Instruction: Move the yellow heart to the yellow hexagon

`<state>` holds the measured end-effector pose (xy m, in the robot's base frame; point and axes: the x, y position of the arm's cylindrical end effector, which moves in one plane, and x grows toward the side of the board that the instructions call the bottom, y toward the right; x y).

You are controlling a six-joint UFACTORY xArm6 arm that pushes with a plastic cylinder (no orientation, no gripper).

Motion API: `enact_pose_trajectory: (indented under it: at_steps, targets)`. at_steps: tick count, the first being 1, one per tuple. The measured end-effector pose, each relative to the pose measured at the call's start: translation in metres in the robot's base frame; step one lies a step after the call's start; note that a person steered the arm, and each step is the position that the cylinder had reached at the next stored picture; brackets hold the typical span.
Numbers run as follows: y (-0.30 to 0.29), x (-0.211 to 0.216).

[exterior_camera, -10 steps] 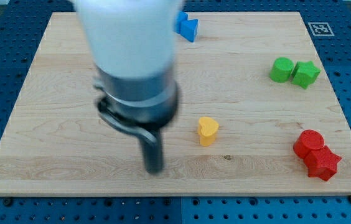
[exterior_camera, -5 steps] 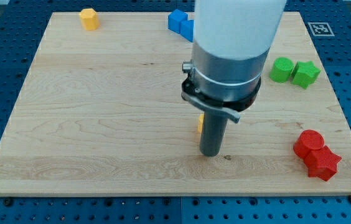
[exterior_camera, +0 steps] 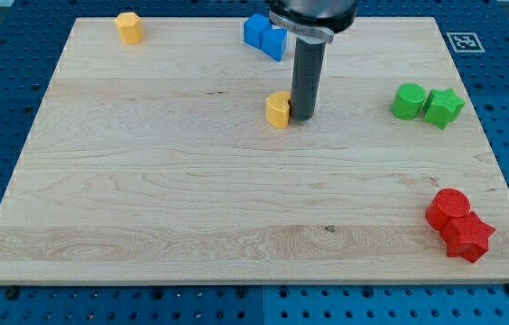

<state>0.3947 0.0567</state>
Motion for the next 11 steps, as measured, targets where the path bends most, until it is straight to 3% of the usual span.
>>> enact_pose_trajectory:
  at_steps: [4,11]
  targets:
    - [-0.025,0.01]
    - [-0.18,0.005]
